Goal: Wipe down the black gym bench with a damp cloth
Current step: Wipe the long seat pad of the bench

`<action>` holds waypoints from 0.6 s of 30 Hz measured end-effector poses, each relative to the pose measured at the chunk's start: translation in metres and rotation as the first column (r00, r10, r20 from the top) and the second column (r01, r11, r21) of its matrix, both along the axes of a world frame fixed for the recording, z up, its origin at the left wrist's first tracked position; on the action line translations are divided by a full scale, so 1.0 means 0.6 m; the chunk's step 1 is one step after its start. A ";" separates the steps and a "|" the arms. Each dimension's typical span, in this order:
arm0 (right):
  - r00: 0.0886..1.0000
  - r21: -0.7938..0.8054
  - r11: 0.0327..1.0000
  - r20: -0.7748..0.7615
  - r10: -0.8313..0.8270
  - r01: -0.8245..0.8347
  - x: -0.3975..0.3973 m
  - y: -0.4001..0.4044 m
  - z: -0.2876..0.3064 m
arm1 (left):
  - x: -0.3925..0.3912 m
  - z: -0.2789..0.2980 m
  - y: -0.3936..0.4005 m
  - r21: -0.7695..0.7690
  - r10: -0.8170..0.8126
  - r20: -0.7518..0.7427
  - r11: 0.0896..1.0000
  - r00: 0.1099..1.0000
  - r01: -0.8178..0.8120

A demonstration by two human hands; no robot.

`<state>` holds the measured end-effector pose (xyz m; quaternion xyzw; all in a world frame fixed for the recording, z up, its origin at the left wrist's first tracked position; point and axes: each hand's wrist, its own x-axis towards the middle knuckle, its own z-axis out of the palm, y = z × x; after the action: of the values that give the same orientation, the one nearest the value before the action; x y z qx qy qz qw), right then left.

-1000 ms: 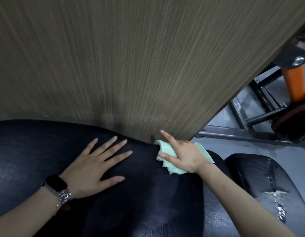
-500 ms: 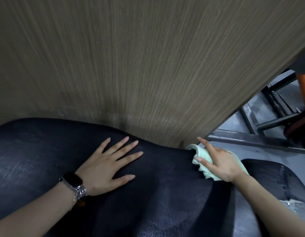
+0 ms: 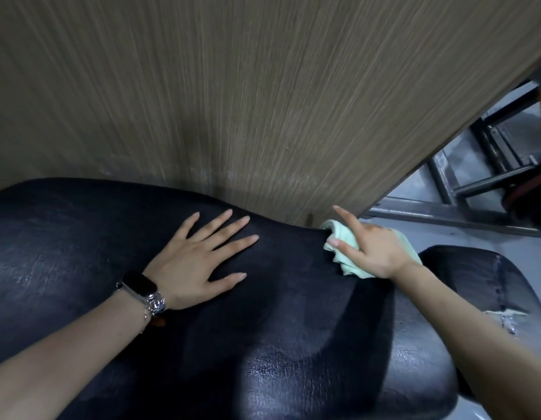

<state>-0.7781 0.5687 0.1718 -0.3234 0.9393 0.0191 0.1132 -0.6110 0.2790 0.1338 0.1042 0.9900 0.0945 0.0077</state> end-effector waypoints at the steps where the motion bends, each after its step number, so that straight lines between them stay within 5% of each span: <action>1: 1.000 -0.001 1.000 0.009 0.028 -0.028 0.005 -0.022 -0.002 | 0.000 0.000 0.000 0.001 0.000 0.000 1.000 1.000 0.000; 8: 0.997 0.026 0.998 0.043 0.063 -0.064 0.023 -0.108 -0.008 | -0.002 0.003 0.000 -0.006 -0.002 0.005 1.000 1.000 0.002; 18: 0.999 0.036 0.999 -0.029 0.033 -0.032 -0.006 0.003 -0.009 | -0.002 0.000 -0.002 -0.013 -0.005 -0.001 1.000 1.000 0.005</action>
<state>-0.7814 0.5706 0.1665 -0.3362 0.9350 0.0425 0.1049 -0.6122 0.2778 0.1338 0.1065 0.9904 0.0880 0.0078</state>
